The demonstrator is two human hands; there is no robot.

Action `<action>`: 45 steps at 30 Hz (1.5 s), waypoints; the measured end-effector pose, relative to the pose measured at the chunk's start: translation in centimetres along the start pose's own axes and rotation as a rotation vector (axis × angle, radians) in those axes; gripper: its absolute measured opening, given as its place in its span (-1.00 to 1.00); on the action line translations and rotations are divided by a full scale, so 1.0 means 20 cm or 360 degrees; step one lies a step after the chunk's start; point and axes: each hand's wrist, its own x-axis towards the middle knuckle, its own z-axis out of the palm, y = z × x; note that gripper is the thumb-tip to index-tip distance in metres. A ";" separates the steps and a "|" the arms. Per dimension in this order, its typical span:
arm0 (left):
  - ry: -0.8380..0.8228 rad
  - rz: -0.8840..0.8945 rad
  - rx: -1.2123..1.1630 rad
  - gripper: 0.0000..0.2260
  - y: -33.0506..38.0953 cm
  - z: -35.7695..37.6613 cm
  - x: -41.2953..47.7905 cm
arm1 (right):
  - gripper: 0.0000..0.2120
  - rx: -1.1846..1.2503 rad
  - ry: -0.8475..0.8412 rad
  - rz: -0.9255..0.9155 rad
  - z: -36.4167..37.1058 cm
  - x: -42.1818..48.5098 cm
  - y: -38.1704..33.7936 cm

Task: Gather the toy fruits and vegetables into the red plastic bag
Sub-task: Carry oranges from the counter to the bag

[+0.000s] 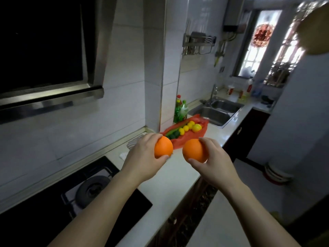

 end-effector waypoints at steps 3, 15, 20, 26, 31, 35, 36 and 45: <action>-0.0014 -0.0003 0.0021 -0.40 0.09 0.14 0.15 | -0.32 0.0013 0.0020 -0.0006 -0.04 0.13 0.20; 0.0045 -0.0151 0.0029 -0.38 0.55 0.69 0.69 | -0.30 0.0040 -0.0053 -0.0109 -0.24 0.68 0.98; 0.0045 -0.0211 0.0030 -0.38 0.61 0.84 0.84 | -0.30 0.0072 -0.0099 -0.0124 -0.25 0.86 1.17; 0.0028 -0.0305 0.0035 -0.37 0.56 0.99 1.08 | -0.31 0.0076 -0.0187 -0.0178 -0.13 1.09 1.31; 0.0028 -0.0307 -0.0041 -0.39 0.45 1.12 1.32 | -0.31 0.0035 -0.0246 -0.0175 -0.01 1.35 1.41; 0.0017 -0.0296 -0.0061 -0.40 0.34 1.24 1.55 | -0.29 0.0032 -0.0294 -0.0148 0.08 1.59 1.48; 0.0014 -0.0289 -0.0063 -0.40 0.32 1.26 1.61 | -0.29 0.0032 -0.0296 -0.0135 0.10 1.64 1.49; -0.0048 -0.0275 -0.0040 -0.40 0.23 1.43 2.00 | -0.29 0.0029 -0.0279 -0.0074 0.21 1.99 1.67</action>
